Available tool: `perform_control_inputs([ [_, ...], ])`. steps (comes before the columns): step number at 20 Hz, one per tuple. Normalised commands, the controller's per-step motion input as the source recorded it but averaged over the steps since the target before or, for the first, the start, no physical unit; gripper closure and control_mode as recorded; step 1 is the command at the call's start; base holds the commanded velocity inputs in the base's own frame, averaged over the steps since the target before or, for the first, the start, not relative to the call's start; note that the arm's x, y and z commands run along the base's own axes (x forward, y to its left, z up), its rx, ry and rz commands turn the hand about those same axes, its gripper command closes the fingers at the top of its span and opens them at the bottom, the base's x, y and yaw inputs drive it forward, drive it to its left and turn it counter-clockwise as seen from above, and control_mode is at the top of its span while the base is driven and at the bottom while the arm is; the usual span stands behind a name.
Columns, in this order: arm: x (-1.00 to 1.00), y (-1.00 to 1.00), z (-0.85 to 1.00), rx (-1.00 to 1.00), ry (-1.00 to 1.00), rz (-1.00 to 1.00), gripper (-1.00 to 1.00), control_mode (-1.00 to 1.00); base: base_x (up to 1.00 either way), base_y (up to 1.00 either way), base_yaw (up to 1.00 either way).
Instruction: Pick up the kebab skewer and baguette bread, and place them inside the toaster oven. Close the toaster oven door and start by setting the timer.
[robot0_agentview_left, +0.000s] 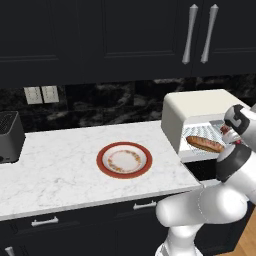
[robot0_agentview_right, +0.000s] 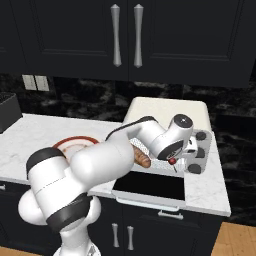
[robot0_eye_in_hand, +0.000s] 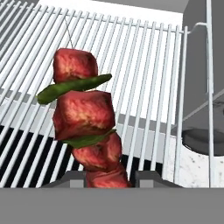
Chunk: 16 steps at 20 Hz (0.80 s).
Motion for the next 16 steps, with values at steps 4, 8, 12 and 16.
perform_control_inputs([
  [4,0.00,0.00,-0.11,0.00,0.00,-0.01,1.00,-1.00,0.00,0.00,0.00],
  [8,0.00,0.00,-0.16,0.00,0.00,-0.01,1.00,-1.00,0.00,0.00,0.00],
  [12,0.00,0.00,-0.09,0.00,0.00,0.00,-1.00,-1.00,0.00,0.00,0.00],
  [16,0.00,0.00,0.02,0.00,-0.02,0.00,-1.00,-1.00,0.00,0.00,0.00],
])
